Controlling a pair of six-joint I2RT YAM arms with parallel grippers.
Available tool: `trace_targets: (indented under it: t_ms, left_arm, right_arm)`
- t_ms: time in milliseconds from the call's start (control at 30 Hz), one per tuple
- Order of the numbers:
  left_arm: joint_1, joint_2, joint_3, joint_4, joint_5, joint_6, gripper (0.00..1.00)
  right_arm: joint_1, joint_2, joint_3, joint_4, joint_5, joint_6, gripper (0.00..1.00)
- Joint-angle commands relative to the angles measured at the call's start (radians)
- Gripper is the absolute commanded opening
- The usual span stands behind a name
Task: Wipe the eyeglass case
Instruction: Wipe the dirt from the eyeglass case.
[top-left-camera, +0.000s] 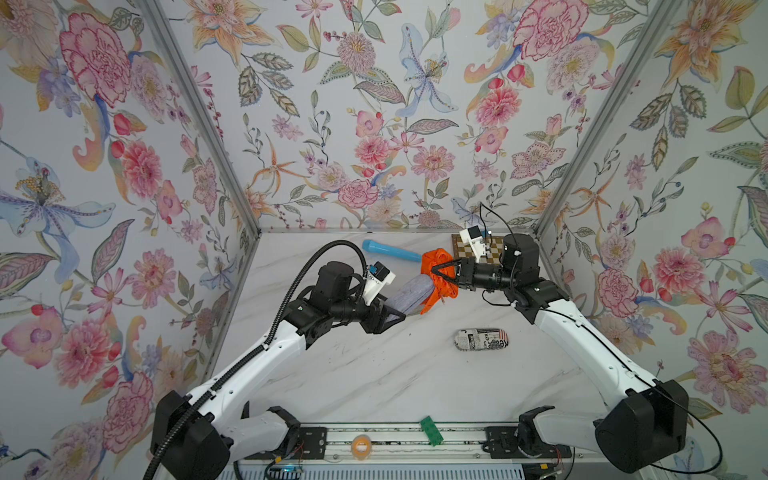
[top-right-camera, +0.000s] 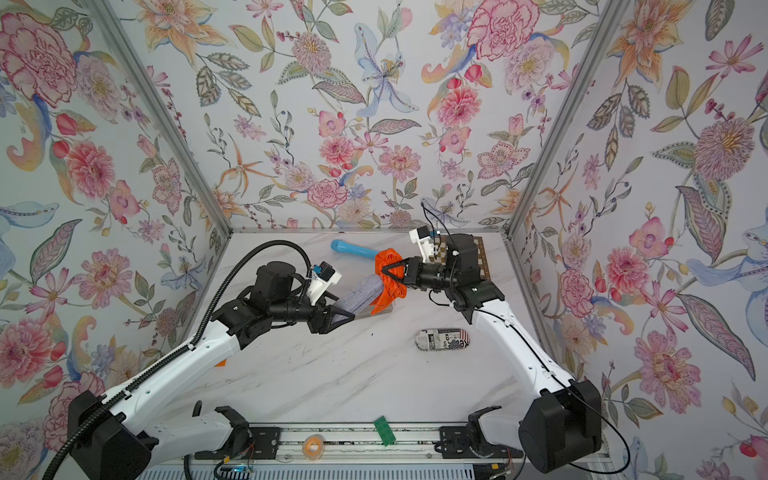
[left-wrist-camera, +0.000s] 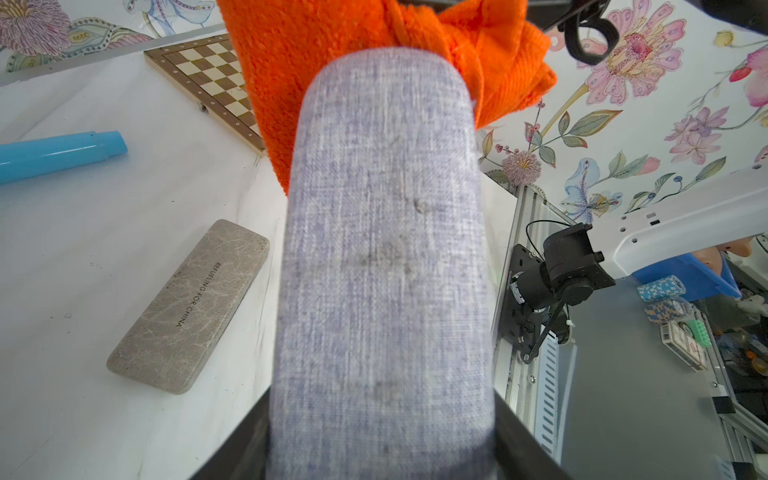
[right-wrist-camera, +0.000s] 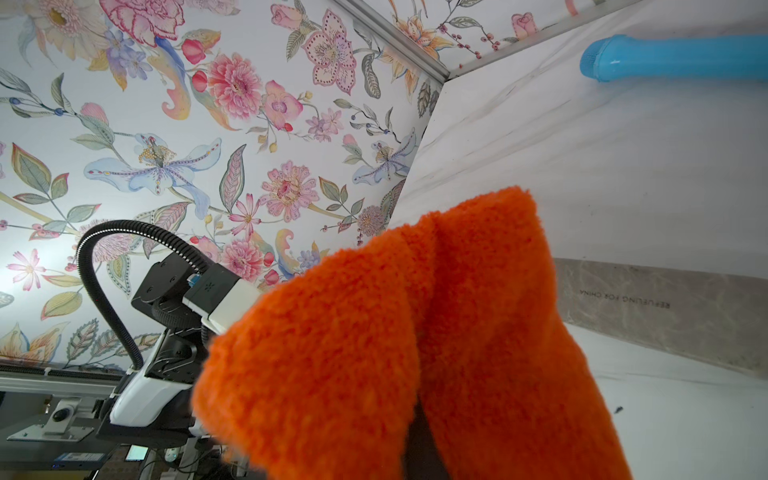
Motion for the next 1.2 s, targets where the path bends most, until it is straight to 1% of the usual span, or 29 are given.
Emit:
trace_targets:
  t_ms: [0, 67, 133, 200, 233, 300, 333, 400, 533, 567, 633, 733, 833, 900, 1067, 1167]
  left_arm:
    - [-0.023, -0.002, 0.017, 0.122, 0.012, 0.019, 0.46]
    - [-0.068, 0.01, 0.053, 0.065, -0.023, 0.077, 0.45]
    - [-0.104, 0.013, 0.064, 0.044, -0.042, 0.107, 0.46]
    - [-0.105, 0.023, 0.078, 0.025, -0.025, 0.118, 0.46]
    - [-0.103, 0.035, 0.093, -0.004, -0.039, 0.136, 0.46]
    - [-0.093, 0.059, 0.122, -0.059, -0.071, 0.181, 0.45]
    - [-0.078, 0.07, 0.133, -0.073, -0.084, 0.189, 0.44]
    - [-0.041, 0.077, 0.137, -0.071, -0.083, 0.182, 0.43]
    - [-0.009, 0.061, 0.132, -0.056, -0.121, 0.167, 0.43]
    - [-0.009, 0.059, 0.133, -0.058, -0.126, 0.167, 0.44]
    - [-0.027, 0.061, 0.133, -0.049, -0.096, 0.159, 0.44]
    - [-0.076, 0.063, 0.118, -0.009, -0.128, 0.147, 0.43]
    - [-0.071, 0.055, 0.08, 0.047, -0.125, 0.137, 0.43]
    - [-0.047, 0.054, 0.072, 0.064, -0.121, 0.138, 0.43]
    - [0.066, 0.035, 0.062, 0.093, -0.101, 0.096, 0.43]
    - [0.08, 0.012, 0.049, 0.115, -0.099, 0.076, 0.44]
  right_arm:
    - [0.017, 0.019, -0.02, 0.117, -0.1, 0.083, 0.0]
    - [0.014, 0.041, -0.014, 0.131, -0.106, 0.087, 0.0]
    - [0.014, 0.065, -0.015, 0.173, -0.12, 0.112, 0.0]
    - [0.02, 0.09, -0.013, 0.232, -0.145, 0.149, 0.0]
    - [0.023, 0.105, -0.001, 0.237, -0.161, 0.153, 0.0]
    - [0.027, 0.132, 0.031, 0.181, -0.185, 0.114, 0.0]
    - [0.028, 0.145, 0.052, 0.121, -0.186, 0.075, 0.0]
    - [0.02, 0.167, 0.08, 0.058, -0.191, 0.029, 0.0]
    - [0.01, 0.199, 0.084, 0.062, -0.221, 0.03, 0.0]
    - [0.013, 0.201, 0.082, 0.075, -0.228, 0.035, 0.0]
    - [0.023, 0.202, 0.075, 0.104, -0.236, 0.046, 0.0]
    - [0.038, 0.209, 0.056, 0.17, -0.241, 0.083, 0.0]
    - [0.046, 0.214, 0.041, 0.219, -0.254, 0.119, 0.0]
    - [0.044, 0.216, 0.042, 0.216, -0.263, 0.12, 0.0]
    - [0.009, 0.221, 0.039, 0.189, -0.273, 0.128, 0.0]
    - [-0.01, 0.216, 0.022, 0.191, -0.28, 0.124, 0.0]
